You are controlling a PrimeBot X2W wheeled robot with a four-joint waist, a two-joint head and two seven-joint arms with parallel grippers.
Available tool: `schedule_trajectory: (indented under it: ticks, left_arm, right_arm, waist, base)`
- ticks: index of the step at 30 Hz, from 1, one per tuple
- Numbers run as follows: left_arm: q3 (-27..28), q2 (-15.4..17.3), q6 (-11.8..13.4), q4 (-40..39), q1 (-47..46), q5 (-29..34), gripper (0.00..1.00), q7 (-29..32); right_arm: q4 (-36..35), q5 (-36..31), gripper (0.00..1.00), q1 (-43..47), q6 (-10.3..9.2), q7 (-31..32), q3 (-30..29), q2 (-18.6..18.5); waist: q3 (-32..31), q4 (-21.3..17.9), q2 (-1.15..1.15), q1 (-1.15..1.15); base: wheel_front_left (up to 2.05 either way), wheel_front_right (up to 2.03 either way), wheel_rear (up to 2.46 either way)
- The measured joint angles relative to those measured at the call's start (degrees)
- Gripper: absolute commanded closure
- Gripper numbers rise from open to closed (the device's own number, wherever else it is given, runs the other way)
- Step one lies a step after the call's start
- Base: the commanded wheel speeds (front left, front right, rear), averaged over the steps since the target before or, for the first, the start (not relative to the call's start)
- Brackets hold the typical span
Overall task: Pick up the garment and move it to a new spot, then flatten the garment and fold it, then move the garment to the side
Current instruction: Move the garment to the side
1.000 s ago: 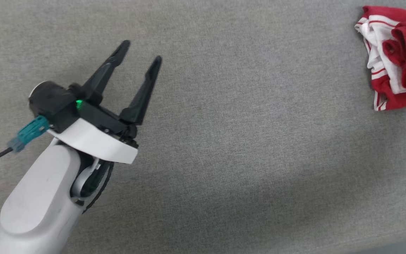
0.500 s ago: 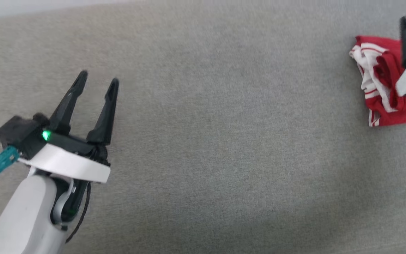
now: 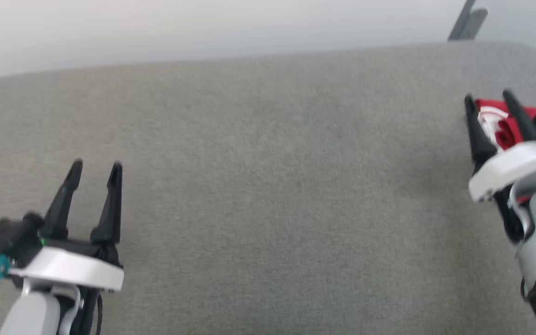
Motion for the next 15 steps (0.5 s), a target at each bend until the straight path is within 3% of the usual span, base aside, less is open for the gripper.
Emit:
schedule_trajectory:
  ticks: [15]
  left_arm:
    - [8.61, -4.52, 0.0, -3.31, 14.56, 4.37, 0.0, 0.0]
  right_arm:
    - [-13.6, -1.85, 0.0, 20.48, 0.0, -0.42, -4.25, 4.27]
  waist:
    - [-9.18, 4.28, 0.0, 0.0]
  base:
    - [0.0, 0.0, 0.0]
